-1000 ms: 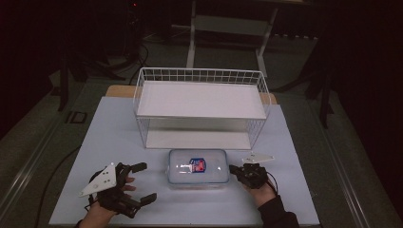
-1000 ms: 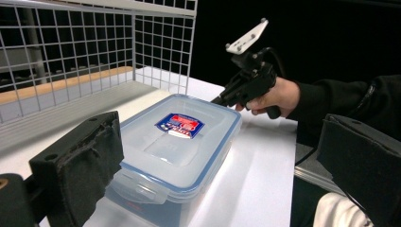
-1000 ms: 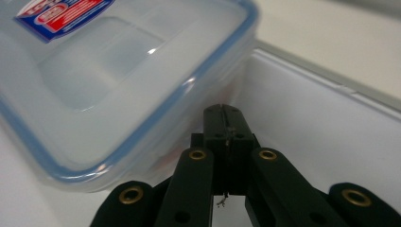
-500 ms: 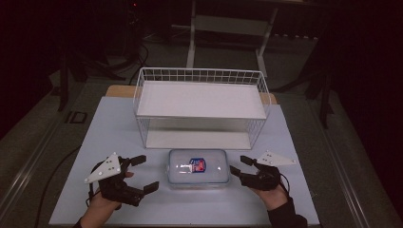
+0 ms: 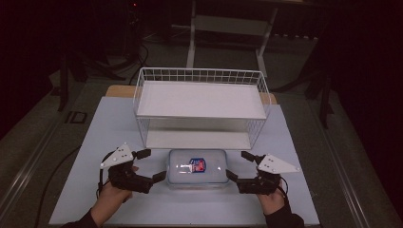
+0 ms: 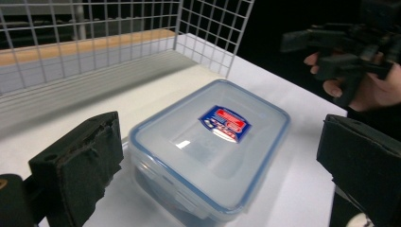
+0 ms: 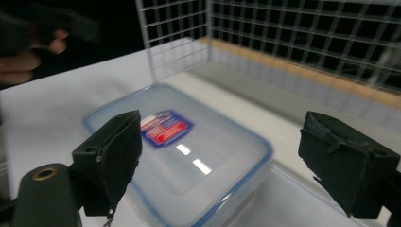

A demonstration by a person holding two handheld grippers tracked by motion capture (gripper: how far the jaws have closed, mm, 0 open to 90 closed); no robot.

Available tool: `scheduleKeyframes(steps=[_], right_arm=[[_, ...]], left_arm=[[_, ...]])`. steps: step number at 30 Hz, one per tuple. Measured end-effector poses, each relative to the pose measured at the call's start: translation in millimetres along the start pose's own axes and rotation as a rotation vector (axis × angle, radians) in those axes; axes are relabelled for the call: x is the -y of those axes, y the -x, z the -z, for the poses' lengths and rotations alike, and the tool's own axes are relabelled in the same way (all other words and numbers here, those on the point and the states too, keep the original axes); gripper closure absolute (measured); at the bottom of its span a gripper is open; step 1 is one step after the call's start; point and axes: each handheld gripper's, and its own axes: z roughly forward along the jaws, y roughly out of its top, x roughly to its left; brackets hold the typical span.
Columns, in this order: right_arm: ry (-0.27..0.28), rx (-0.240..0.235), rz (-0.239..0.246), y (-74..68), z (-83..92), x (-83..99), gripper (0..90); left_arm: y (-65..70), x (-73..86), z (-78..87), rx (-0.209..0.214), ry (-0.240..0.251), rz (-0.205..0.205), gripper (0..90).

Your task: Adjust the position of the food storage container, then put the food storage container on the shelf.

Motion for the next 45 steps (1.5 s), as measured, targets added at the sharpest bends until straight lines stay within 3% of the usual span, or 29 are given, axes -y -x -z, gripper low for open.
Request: scheduleKeyframes(steps=[3, 4, 7, 9, 11, 13, 15, 18, 22, 23, 25, 26, 28, 29, 30, 33, 36, 37, 39, 41, 44, 45], right_arm=[[0.003, -0.032, 0.015, -0.5, -2.2, 0.6, 14.2], [0.009, -0.021, 0.045, -2.8, -2.8, 0.4, 14.2], [0.028, -0.01, 0.062, -5.6, -1.5, -0.8, 14.0], [0.03, 0.026, 0.095, -8.4, -0.6, -3.1, 13.2], [0.019, 0.05, 0.112, -8.9, -1.0, -3.9, 13.0], [0.016, 0.048, 0.107, -8.4, -1.5, -3.6, 13.4], [0.014, 0.033, 0.07, -5.7, -2.3, -3.1, 15.4], [0.002, 0.015, 0.023, -2.5, -1.9, -5.2, 16.0], [-0.045, 0.003, -0.022, -3.2, -2.9, -7.1, 14.2], [-0.054, -0.013, -0.03, -3.1, -3.9, -7.0, 13.9], [-0.063, -0.023, -0.052, -3.3, -5.4, -6.8, 13.4], [-0.061, -0.042, -0.07, -2.7, -6.0, -6.8, 12.4], [-0.063, -0.027, -0.075, -3.1, -6.1, -6.9, 11.5], [-0.065, -0.027, -0.074, -3.1, -5.9, -7.0, 10.5], [-0.061, -0.018, -0.072, -3.2, -5.8, -6.8, 10.3], [-0.071, 0.002, -0.081, -3.9, -6.8, -6.0, 10.3], [-0.089, 0.001, -0.081, -5.4, -8.6, -4.3, 10.3], [-0.095, 0.002, -0.083, -5.9, -9.1, -4.0, 10.3], [-0.102, -0.004, -0.087, -5.8, -10.4, -3.5, 10.3], [-0.105, -0.005, -0.088, -5.8, -10.9, -3.3, 10.3], [-0.111, -0.001, -0.088, -5.3, -11.0, -2.8, 10.6], [-0.111, -0.001, -0.088, -5.3, -11.0, -2.8, 10.6]], left_arm=[[0.2, -2.8, -2.6, -0.01, -0.001, -0.001, 0.9], [0.9, -6.3, -5.6, -0.011, -0.008, -0.006, 0.9], [3.0, -10.2, -9.4, -0.007, -0.025, -0.01, 0.9], [4.9, -14.6, -14.3, -0.005, -0.061, -0.024, 0.9], [5.3, -16.6, -16.4, -0.01, -0.069, -0.008, 0.9], [6.1, -17.0, -17.2, -0.018, -0.068, -0.002, 0.9], [7.4, -17.3, -20.7, -0.014, -0.065, 0.012, 0.9], [3.7, -16.3, -29.2, -0.009, -0.086, 0.079, 0.9], [-10.7, -13.0, -39.5, 0.002, -0.154, 0.164, 1.0], [-16.6, -10.6, -42.3, 0.014, -0.167, 0.208, 1.0], [-19.7, -9.1, -43.9, 0.022, -0.174, 0.225, 1.0], [-26.4, -4.4, -48.4, 0.028, -0.203, 0.264, 1.0], [-32.1, -0.2, -50.6, 0.035, -0.215, 0.313, 1.0], [-32.1, -0.2, -50.6, 0.035, -0.215, 0.313, 1.0], [-38.6, 5.0, -52.7, 0.05, -0.225, 0.39, 1.0], [-46.6, 12.7, -57.0, 0.051, -0.286, 0.501, 1.6], [-51.4, 18.3, -60.6, 0.072, -0.326, 0.572, 5.7], [-51.4, 18.3, -60.6, 0.072, -0.326, 0.572, 6.2], [-57.6, 24.2, -63.8, 0.093, -0.349, 0.642, 14.6], [-58.5, 25.6, -64.9, 0.101, -0.36, 0.649, 16.6], [-63.7, 31.8, -66.7, 0.131, -0.364, 0.705, 30.8], [-65.5, 33.5, -66.9, 0.155, -0.36, 0.719, 30.8]])
